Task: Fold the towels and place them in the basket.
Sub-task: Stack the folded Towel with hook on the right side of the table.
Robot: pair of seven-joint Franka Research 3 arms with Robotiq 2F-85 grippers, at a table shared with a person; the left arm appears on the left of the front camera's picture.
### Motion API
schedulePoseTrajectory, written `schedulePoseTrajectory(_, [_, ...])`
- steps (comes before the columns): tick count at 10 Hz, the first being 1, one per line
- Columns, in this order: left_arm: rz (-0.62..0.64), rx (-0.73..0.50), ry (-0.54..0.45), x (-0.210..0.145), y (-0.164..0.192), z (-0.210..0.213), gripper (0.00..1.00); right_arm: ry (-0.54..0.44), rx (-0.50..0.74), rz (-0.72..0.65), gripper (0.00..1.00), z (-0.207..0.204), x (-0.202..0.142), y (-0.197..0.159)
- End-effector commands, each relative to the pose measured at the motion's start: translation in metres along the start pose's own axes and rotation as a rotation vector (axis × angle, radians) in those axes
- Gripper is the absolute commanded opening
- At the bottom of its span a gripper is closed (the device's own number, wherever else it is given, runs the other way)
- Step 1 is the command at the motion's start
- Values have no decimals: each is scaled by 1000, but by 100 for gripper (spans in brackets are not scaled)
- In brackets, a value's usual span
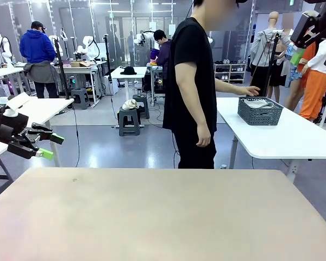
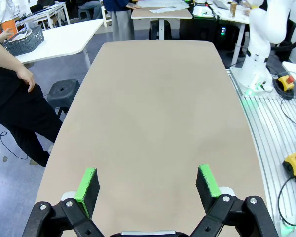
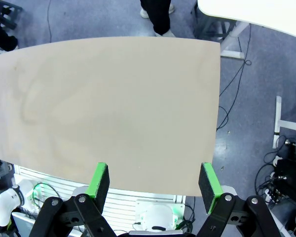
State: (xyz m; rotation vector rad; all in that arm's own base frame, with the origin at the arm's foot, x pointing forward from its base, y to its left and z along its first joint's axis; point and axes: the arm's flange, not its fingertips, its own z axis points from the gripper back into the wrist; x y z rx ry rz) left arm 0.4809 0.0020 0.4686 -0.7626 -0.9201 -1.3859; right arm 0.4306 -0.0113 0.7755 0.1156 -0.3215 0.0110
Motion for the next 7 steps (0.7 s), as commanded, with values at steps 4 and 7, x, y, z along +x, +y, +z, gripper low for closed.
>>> schedulePoseTrajectory(4, [3, -2, -7, 2, 0, 1, 100, 6, -2, -6, 91, 1, 1, 0])
schedulePoseTrajectory(7, [3, -2, -7, 2, 0, 1, 100, 6, -2, -6, 91, 1, 1, 0])
